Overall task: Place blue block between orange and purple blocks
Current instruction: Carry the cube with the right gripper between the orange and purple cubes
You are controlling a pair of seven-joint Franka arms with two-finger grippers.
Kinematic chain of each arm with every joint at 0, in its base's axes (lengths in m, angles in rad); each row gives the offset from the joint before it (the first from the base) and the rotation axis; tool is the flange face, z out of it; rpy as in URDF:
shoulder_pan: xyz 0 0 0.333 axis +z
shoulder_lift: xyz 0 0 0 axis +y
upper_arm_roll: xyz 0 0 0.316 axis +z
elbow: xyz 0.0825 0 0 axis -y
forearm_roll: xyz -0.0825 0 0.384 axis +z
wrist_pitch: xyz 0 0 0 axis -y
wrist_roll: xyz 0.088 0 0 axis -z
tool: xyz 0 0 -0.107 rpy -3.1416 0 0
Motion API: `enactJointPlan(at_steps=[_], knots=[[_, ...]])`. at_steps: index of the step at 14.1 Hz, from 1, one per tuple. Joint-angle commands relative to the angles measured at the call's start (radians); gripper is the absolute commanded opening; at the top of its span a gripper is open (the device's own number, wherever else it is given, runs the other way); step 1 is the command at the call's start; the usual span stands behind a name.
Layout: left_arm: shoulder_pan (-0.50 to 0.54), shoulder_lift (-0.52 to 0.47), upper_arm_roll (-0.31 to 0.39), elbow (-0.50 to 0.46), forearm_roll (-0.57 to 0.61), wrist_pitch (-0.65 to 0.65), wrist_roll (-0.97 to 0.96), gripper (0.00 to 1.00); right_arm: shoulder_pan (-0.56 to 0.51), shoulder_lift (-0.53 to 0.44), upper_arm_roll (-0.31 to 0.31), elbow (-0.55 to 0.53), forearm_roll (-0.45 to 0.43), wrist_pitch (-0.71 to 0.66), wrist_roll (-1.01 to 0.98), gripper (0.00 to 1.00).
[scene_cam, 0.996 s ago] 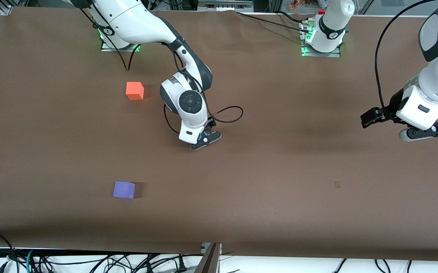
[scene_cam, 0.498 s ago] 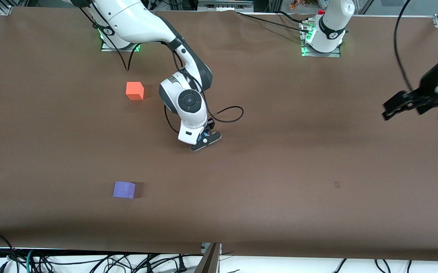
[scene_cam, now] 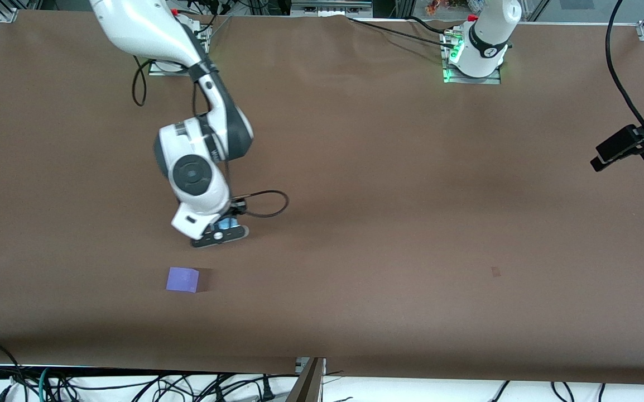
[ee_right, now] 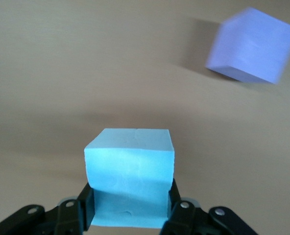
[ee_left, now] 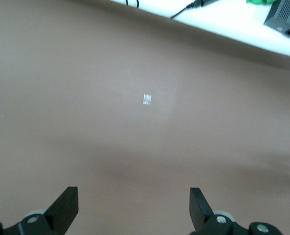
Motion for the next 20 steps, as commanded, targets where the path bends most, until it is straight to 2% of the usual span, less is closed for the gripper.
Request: enactJointPlan(at_steps=[1, 4, 6, 9, 11, 12, 13, 14, 17, 19, 20], knots=[[0.008, -0.083, -0.009, -0.107, -0.015, -0.010, 0.017, 1.00, -0.038, -0.102, -0.005, -0.164, 0.021, 0.056, -0.012, 0.06], [0.008, -0.091, -0.009, -0.118, -0.015, -0.007, 0.017, 1.00, -0.091, -0.154, -0.024, -0.347, 0.021, 0.243, -0.032, 0.06], [0.006, -0.083, -0.009, -0.106, -0.015, -0.018, 0.003, 1.00, -0.098, -0.154, -0.024, -0.363, 0.045, 0.263, -0.031, 0.06], [0.000, -0.082, -0.012, -0.103, -0.007, -0.020, 0.012, 1.00, -0.114, -0.153, -0.024, -0.404, 0.137, 0.286, -0.034, 0.06], [-0.003, -0.082, -0.014, -0.101, -0.007, -0.018, 0.012, 1.00, -0.114, -0.153, -0.024, -0.417, 0.137, 0.295, -0.038, 0.06], [-0.005, -0.082, -0.014, -0.100, -0.005, -0.018, 0.012, 1.00, -0.114, -0.151, -0.024, -0.418, 0.137, 0.295, -0.053, 0.14], [-0.005, -0.082, -0.014, -0.100, -0.004, -0.018, 0.012, 1.00, -0.114, -0.150, -0.024, -0.420, 0.137, 0.294, -0.072, 0.49], [-0.005, -0.082, -0.012, -0.100, -0.004, -0.018, 0.014, 1.00, -0.114, -0.150, -0.024, -0.418, 0.139, 0.288, -0.078, 0.99], [-0.003, -0.082, -0.011, -0.100, -0.002, -0.015, 0.015, 1.00, -0.118, -0.183, -0.033, -0.377, 0.137, 0.254, -0.084, 1.00], [0.003, -0.079, -0.011, -0.100, -0.004, -0.012, 0.015, 1.00, -0.118, -0.209, -0.060, -0.297, 0.137, 0.131, -0.089, 1.00], [0.003, -0.077, -0.011, -0.100, -0.008, -0.010, 0.015, 1.00, -0.118, -0.226, -0.074, -0.250, 0.136, 0.022, -0.095, 1.00]])
